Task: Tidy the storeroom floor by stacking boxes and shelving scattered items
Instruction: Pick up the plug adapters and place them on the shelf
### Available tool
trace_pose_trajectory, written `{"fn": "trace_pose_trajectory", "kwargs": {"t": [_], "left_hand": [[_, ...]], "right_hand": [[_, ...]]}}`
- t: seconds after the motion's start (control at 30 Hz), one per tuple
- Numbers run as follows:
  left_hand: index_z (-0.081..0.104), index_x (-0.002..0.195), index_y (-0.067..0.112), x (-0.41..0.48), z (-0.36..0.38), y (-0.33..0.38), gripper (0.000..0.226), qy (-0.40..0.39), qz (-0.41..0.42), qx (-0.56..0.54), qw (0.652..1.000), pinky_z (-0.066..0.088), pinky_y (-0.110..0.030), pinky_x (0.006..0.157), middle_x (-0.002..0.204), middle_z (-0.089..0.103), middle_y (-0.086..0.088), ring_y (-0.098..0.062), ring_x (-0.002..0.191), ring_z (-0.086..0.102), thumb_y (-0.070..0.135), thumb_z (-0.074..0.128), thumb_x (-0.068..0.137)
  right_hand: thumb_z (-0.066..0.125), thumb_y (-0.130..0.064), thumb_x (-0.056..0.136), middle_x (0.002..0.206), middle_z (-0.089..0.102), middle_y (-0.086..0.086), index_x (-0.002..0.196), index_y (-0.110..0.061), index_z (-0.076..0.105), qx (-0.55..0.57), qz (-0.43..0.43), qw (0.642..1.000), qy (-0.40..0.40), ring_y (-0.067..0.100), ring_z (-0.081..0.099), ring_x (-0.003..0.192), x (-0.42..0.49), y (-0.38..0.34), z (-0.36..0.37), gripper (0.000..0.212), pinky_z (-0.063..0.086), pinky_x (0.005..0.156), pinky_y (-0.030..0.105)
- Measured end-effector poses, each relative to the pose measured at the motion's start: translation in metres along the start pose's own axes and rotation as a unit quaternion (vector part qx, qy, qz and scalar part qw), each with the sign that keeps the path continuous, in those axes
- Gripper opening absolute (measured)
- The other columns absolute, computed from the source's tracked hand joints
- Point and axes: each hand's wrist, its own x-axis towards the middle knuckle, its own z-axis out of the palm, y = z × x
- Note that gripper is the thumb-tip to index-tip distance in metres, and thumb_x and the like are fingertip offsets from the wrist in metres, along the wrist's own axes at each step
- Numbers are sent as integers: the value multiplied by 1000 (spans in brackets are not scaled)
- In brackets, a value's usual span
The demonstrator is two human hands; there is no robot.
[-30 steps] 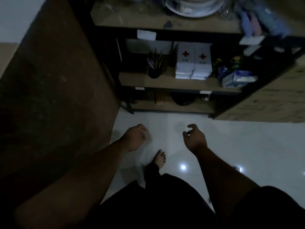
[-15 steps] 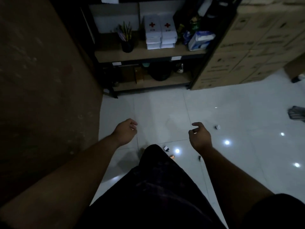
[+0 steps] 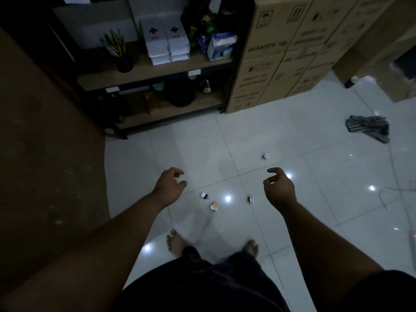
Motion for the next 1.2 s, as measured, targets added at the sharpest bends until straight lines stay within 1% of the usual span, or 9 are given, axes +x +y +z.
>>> {"fn": "trace_pose_trajectory", "kwargs": {"t": [0.1,0.27,0.43,0.57,0.77,0.87,0.97,1.03,1.2], "left_hand": [[63,118,20,2,34,12,32,25,-10,-3,1000,46,-26,89,124,50,-7,-16,95,58,19,74,88],[62,119,21,0,97,32,31,69,-52,-36,996,47,-27,94,129,44,-7,-16,99,56,17,73,90],[60,122,22,2,164,33,35,116,-64,-40,990,50,-32,99,124,41,1,-14,103,56,17,74,90],[59,123,23,25,222,10,37,122,-68,-23,990,47,-27,93,122,39,4,-14,106,57,14,72,90],[58,119,30,107,350,-77,42,110,-61,-2,992,49,-34,98,119,41,4,-19,106,60,9,72,86],[55,125,30,143,416,-139,45,100,-70,-2,993,48,-34,101,123,41,2,-20,108,58,14,73,86],[53,131,28,166,472,-203,52,86,-91,19,992,45,-29,91,127,42,-3,-18,100,55,12,72,86],[49,135,27,178,505,-242,57,86,-105,35,990,44,-29,91,132,42,-6,-23,107,55,12,73,85],[34,147,31,215,567,-322,79,75,-112,60,989,57,-46,94,148,30,-3,-29,124,52,26,80,83]], "right_hand": [[57,-17,91,90,67,-10,121,-27,59,8,-19,1000,-11,15,65,79,18,16,-10,31,57,76,36],[57,-19,90,89,67,-12,118,-32,58,1,-48,998,-43,13,65,79,55,60,-19,31,57,72,33],[58,-15,90,84,64,-12,120,-26,60,-33,-54,995,-77,19,63,81,97,126,-1,31,50,73,32],[62,-18,89,88,65,-8,120,-24,60,-51,-25,993,-104,22,64,88,129,183,43,31,45,74,30],[67,-28,87,116,62,9,130,-23,55,-93,-22,985,-143,30,64,105,197,298,167,45,53,89,39],[65,-35,90,121,55,13,135,-21,51,-134,-34,980,-146,37,64,101,235,353,237,48,55,83,42],[62,-40,92,124,51,14,135,-22,49,-166,-47,975,-139,39,64,97,271,409,301,48,56,80,44],[62,-40,91,126,49,14,137,-25,46,-198,-72,967,-141,40,65,96,294,447,339,50,56,77,43],[72,-53,86,128,45,11,135,-27,47,-238,-151,938,-200,38,63,95,348,523,401,61,56,73,42]]}}
